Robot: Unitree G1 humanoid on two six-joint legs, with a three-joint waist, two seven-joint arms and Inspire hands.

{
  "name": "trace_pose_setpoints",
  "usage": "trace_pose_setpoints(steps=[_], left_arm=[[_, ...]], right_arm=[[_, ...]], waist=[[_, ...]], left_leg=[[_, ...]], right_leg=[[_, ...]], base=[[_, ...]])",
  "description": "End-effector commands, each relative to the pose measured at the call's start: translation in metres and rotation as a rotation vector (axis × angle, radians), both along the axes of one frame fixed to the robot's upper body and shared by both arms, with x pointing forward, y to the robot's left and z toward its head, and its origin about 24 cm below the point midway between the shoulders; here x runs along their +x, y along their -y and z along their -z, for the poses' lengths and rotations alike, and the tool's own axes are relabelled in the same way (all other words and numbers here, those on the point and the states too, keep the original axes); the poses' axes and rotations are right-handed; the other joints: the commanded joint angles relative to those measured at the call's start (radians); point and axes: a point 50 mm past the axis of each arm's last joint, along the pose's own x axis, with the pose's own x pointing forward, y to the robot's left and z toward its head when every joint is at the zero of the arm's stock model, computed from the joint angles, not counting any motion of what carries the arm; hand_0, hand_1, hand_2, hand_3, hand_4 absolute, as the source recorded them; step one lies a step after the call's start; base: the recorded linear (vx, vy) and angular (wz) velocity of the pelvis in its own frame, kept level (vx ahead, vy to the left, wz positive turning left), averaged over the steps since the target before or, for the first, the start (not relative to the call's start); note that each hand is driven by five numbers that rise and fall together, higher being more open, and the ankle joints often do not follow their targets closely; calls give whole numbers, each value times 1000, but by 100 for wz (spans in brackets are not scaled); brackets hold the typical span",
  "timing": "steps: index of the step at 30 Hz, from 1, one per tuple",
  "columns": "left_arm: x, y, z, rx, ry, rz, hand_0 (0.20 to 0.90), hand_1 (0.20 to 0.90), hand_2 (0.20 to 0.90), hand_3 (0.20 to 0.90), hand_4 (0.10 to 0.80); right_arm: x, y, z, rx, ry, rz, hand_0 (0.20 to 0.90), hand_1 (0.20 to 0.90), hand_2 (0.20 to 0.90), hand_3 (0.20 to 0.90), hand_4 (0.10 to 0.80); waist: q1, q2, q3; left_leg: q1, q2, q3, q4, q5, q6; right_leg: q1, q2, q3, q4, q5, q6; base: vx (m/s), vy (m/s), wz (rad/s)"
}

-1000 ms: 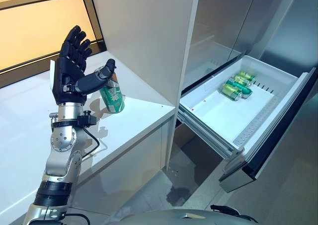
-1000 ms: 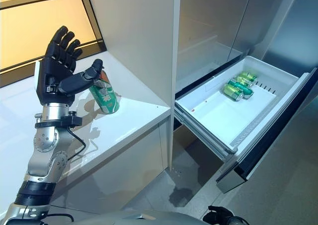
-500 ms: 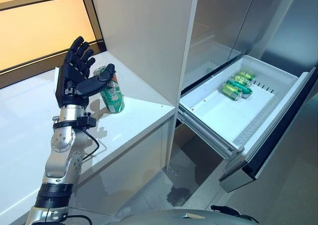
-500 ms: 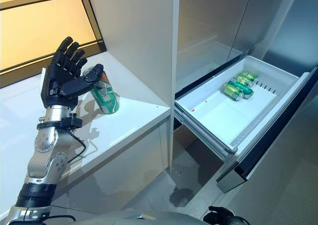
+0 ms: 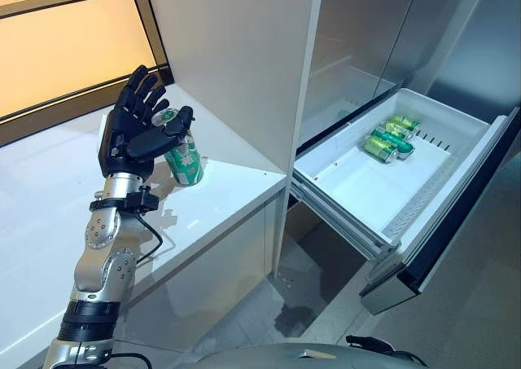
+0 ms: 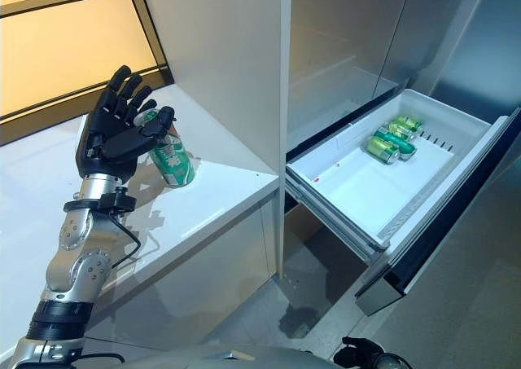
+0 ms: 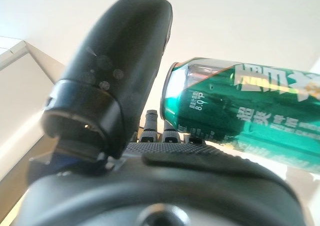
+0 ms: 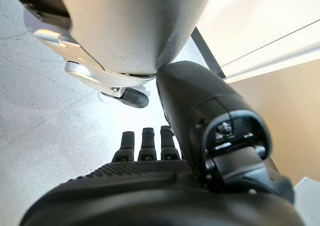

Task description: Put drinks into fridge and close the fridge

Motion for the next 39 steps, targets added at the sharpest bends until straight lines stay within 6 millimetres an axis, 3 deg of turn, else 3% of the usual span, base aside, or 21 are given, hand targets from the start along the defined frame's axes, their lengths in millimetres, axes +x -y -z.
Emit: trace_pose_setpoints(steps=[1,15,32,33,34,35,36,39], left_arm=[[0,-5,-44,57,209,2,900,900,900,900,800],[6,-9,-20,90,41,11,900,900,900,900,800],[7,-11,-14,58,23,17,900,900,900,900,800],[6,-11,-16,51,36,15,745,745,745,719,619],[6,-11,-17,46,52,10,674,674,674,636,536],[5,-10,-19,39,65,6,462,462,462,389,289],[5,-11,-21,32,81,1,309,309,309,211,111],[2,-11,-25,19,122,-9,300,300,300,200,100]], right_arm=[[10,-13,1,52,21,-33,900,900,900,900,800],[13,-10,-1,45,19,-30,900,900,900,900,800],[15,-10,-2,42,16,-33,900,900,900,900,800],[15,-10,-1,43,15,-33,900,900,900,900,800],[15,-10,-1,43,15,-33,900,900,900,900,800],[15,-10,-1,43,14,-32,900,900,900,900,800],[14,-10,-1,44,13,-32,900,900,900,900,800],[13,-11,-1,46,12,-32,900,900,900,900,800]], waist=[[-2,-9,-12],[-3,-3,-7],[-5,-2,-3],[-5,-3,-4],[-5,-3,-4],[-5,-3,-4],[-6,-4,-4],[-5,-6,-5]], left_leg=[[-16,-20,-14,4,-94,-7],[-15,-21,-11,4,-90,-7],[-13,-20,-7,4,-87,-6],[-13,-20,-8,4,-88,-6],[-13,-20,-8,4,-88,-6],[-13,-20,-8,4,-88,-7],[-12,-20,-8,4,-89,-7],[-12,-20,-10,4,-89,-7]], right_leg=[[19,-21,-3,10,-56,72],[18,-22,-2,10,-51,75],[19,-23,-1,10,-49,75],[19,-23,-1,10,-50,75],[19,-24,-2,10,-50,75],[19,-24,-2,10,-49,75],[20,-24,-2,10,-50,75],[20,-24,-1,10,-50,74]], base=[[0,0,0],[0,0,0],[0,0,0],[0,0,0],[0,0,0],[0,0,0],[0,0,0],[0,0,0]])
